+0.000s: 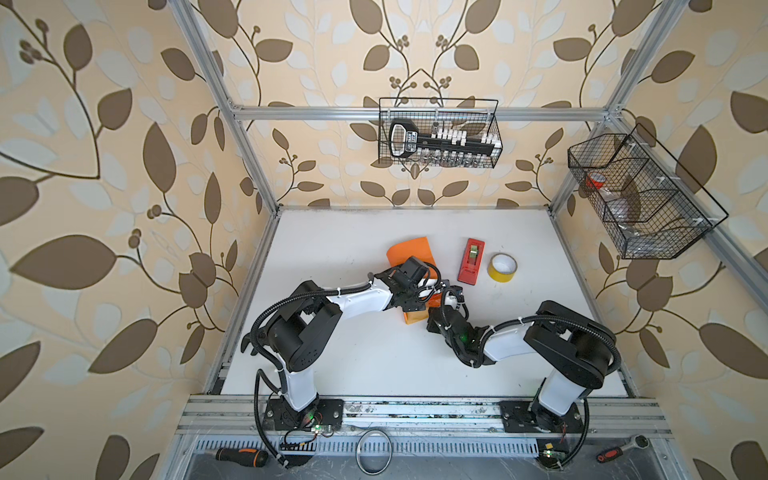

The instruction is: Wrap the gift box in paper

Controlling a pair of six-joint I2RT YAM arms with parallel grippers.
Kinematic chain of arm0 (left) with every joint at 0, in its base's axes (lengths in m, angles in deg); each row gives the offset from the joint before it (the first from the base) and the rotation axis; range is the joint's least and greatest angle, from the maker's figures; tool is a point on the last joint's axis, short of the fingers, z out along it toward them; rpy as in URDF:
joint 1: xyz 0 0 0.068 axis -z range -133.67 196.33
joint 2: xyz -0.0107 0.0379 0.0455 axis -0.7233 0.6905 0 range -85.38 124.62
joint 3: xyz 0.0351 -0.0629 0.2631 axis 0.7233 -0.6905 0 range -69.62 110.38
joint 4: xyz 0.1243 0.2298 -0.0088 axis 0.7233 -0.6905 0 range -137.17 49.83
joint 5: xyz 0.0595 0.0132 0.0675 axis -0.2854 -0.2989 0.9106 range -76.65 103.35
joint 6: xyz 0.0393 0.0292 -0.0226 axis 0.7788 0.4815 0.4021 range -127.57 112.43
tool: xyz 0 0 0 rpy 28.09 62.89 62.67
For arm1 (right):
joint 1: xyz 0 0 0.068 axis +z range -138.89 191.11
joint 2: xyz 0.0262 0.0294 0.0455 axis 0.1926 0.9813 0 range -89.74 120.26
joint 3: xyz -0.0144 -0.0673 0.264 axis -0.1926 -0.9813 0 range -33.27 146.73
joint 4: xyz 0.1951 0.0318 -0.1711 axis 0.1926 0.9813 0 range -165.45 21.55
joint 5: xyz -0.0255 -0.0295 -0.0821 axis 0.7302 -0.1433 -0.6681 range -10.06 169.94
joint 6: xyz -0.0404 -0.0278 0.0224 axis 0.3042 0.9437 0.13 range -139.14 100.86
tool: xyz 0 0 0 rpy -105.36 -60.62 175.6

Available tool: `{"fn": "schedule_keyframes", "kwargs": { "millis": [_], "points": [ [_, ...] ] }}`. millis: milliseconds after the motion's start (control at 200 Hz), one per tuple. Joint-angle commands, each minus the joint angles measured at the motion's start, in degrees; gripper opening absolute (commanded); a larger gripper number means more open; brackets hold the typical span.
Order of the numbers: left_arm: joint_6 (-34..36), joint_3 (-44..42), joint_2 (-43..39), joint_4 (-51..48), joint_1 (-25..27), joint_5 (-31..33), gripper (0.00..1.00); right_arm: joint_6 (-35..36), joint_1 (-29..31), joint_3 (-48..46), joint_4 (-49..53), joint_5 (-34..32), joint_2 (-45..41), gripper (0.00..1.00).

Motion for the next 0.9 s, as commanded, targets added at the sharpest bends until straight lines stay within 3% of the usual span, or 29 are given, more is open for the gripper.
{"fn": "schedule_keyframes", "kwargs": {
  "millis": [0, 695, 760, 895],
  "points": [
    [1.4, 0.2, 1.2, -4.4, 0.5, -2.3, 0.93, -1.6, -0.5, -2.3, 5.2, 0.1, -0.7, 0.2],
    [1.7, 0.2, 1.6, -4.2, 0.6, -2.0, 0.93, -2.9, -5.7, -15.1, -11.2, 9.3, -8.2, 0.19],
    [1.6, 0.2, 1.7, -4.2, 0.6, -2.1, 0.93, -1.3, -6.8, -16.8, -14.9, 12.1, -8.9, 0.22],
    [1.6, 0.3, 2.0, -4.1, 0.6, -2.1, 0.93, 2.5, -12.1, -17.7, -21.0, 24.2, -7.8, 0.24]
  ]
}}
